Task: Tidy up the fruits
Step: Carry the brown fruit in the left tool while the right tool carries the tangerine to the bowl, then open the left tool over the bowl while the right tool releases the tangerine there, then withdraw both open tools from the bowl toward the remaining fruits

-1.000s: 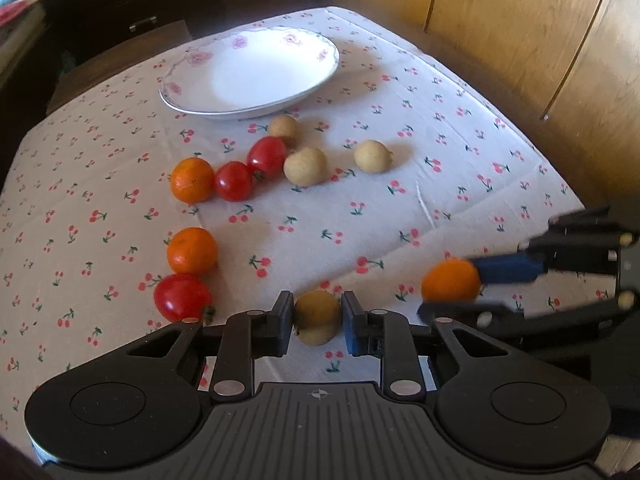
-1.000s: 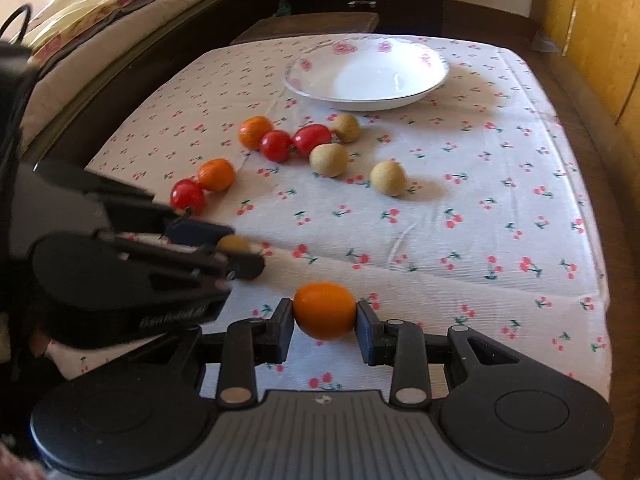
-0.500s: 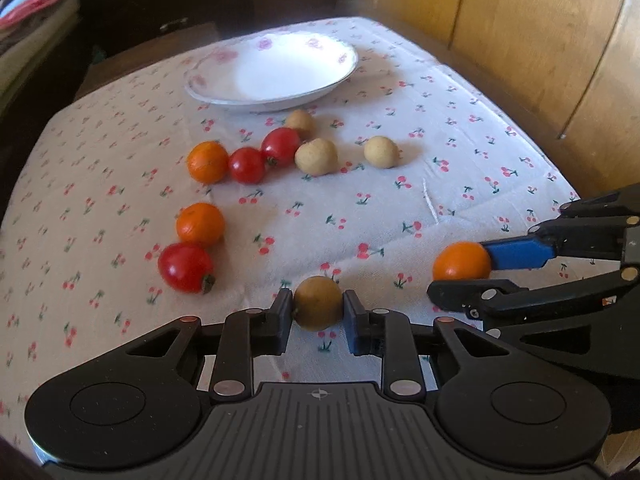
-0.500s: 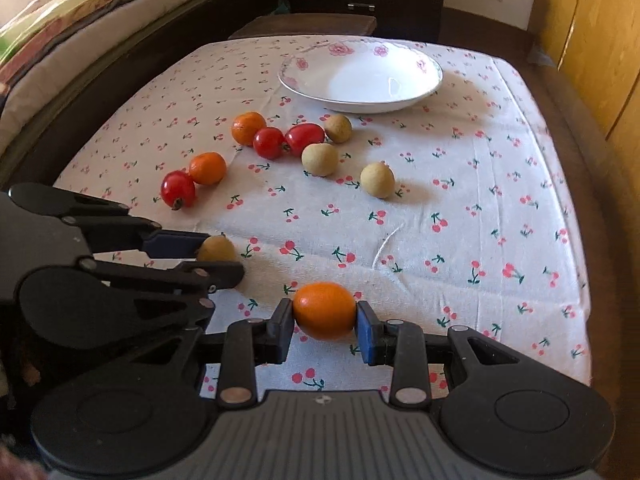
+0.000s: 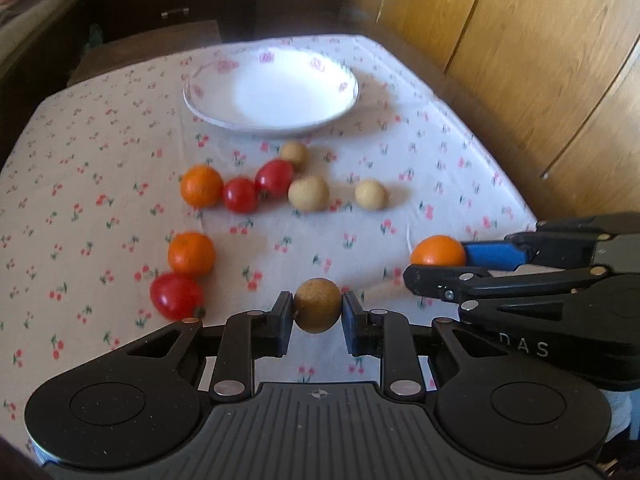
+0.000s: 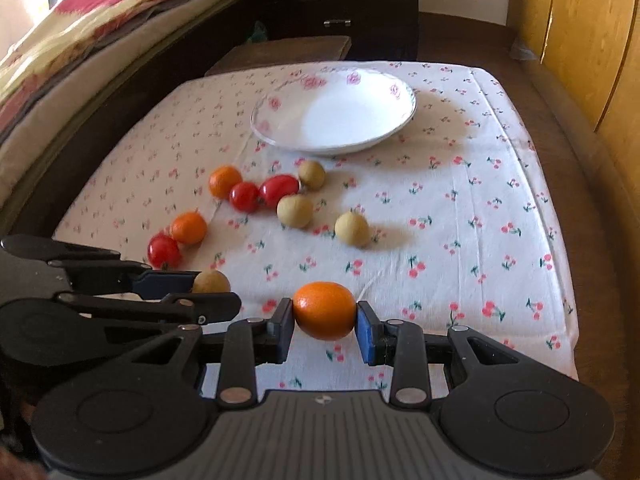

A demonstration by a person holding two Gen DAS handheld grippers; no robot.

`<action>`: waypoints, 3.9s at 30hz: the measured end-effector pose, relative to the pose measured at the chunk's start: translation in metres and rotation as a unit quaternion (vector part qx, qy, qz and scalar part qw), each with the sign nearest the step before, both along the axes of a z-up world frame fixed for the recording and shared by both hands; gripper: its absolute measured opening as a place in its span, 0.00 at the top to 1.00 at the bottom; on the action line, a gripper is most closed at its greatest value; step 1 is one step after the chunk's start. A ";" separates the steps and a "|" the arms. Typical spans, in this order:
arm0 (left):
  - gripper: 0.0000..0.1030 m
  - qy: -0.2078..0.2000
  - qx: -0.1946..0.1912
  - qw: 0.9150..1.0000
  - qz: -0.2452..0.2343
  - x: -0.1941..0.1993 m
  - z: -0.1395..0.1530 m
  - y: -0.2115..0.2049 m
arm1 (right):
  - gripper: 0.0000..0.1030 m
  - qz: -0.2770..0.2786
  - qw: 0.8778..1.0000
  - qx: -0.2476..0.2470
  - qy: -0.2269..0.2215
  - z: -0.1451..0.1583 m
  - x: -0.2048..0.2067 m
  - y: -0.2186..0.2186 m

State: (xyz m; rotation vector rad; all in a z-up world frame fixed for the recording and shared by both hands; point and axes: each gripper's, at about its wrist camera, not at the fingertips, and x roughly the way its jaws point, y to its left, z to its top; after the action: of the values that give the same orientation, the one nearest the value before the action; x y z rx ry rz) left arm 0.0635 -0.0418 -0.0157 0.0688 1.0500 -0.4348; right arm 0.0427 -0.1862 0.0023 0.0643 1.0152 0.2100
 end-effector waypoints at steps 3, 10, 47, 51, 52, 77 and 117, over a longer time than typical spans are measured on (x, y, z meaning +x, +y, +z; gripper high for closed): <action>0.68 -0.005 -0.017 1.000 0.010 0.010 0.008 0.003 | 0.67 -0.003 1.000 0.006 -0.008 0.007 0.011 -0.003; 0.68 -0.030 -0.039 0.998 0.036 0.051 0.028 -0.001 | 0.67 -0.013 1.000 0.011 -0.026 0.022 0.050 -0.008; 0.69 -0.005 -0.012 0.993 0.117 0.169 -0.008 0.002 | 0.67 -0.004 1.000 0.000 0.004 -0.022 0.187 -0.007; 0.69 0.003 -0.005 0.993 0.120 0.163 -0.006 0.006 | 0.66 0.005 1.000 -0.003 0.009 -0.021 0.182 -0.001; 0.69 0.003 -0.003 0.993 0.121 0.163 -0.006 0.006 | 0.66 0.005 1.000 -0.007 0.009 -0.021 0.182 0.001; 0.56 -0.024 -0.029 0.992 0.122 0.155 0.018 0.009 | 0.65 -0.020 0.999 -0.008 -0.029 0.003 0.169 -0.007; 0.49 -0.012 -0.075 0.987 0.143 0.056 0.035 0.069 | 0.65 0.033 0.999 0.022 -0.014 0.019 0.085 0.039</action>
State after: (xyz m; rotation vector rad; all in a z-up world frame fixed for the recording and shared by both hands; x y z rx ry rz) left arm 0.1195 0.0269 0.0189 -0.2082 0.9831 -0.2501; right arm 0.1273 -0.1472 0.0211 0.0687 0.9846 0.2925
